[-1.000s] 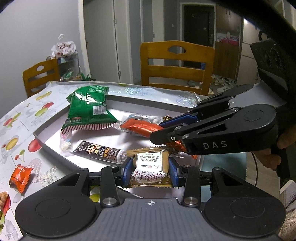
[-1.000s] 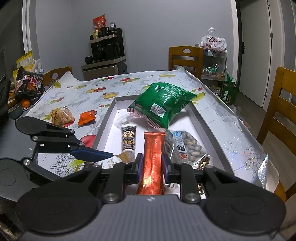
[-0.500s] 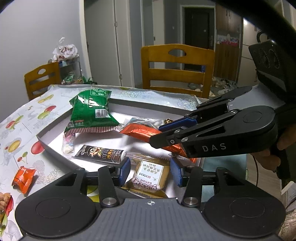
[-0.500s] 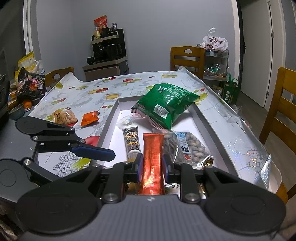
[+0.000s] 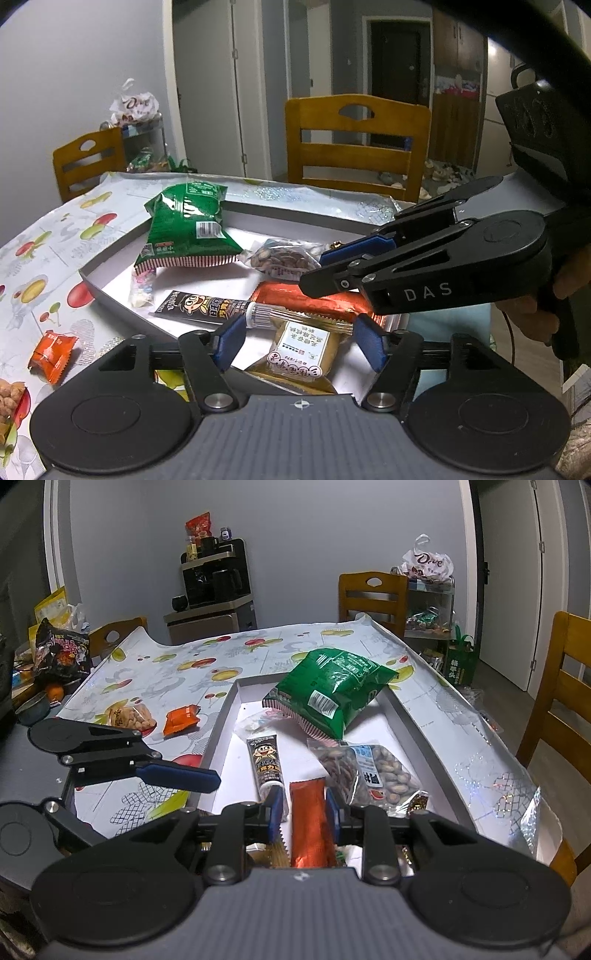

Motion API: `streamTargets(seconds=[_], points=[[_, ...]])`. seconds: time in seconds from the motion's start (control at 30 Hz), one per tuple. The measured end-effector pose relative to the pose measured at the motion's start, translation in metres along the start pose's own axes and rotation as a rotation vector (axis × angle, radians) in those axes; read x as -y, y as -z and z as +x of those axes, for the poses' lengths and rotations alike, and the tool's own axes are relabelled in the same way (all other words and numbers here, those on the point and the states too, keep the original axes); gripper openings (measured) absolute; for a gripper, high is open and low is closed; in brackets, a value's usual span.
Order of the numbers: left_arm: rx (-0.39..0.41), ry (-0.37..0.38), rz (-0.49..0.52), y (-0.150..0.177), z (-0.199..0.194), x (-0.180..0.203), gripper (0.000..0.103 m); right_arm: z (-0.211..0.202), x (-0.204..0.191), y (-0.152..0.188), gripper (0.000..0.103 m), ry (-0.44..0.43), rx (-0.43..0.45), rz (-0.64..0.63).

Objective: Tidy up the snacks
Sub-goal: 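Lower both held snacks into the box and open both tools, then withdraw both open tools from the box back over the table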

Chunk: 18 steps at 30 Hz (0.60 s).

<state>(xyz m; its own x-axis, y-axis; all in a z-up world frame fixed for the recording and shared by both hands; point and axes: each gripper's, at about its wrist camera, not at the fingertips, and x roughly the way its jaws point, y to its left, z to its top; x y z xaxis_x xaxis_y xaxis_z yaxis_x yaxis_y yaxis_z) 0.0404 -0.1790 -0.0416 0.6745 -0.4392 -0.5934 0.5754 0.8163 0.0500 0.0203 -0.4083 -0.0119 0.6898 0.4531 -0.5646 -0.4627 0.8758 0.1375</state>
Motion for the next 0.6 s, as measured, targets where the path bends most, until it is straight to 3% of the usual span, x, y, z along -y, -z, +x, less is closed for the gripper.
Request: streamTargets(seconds=[0.23,0.6], points=[[0.011,-0.021,-0.027,0.002,-0.005,-0.005,0.095,0.000,-0.004,-0.002,0.041,-0.003,-0.004,-0.001],[0.051,-0.040,-0.045,0.007,-0.024,-0.017,0.102,0.000,-0.021,-0.013,0.079,-0.003,0.007,-0.001]])
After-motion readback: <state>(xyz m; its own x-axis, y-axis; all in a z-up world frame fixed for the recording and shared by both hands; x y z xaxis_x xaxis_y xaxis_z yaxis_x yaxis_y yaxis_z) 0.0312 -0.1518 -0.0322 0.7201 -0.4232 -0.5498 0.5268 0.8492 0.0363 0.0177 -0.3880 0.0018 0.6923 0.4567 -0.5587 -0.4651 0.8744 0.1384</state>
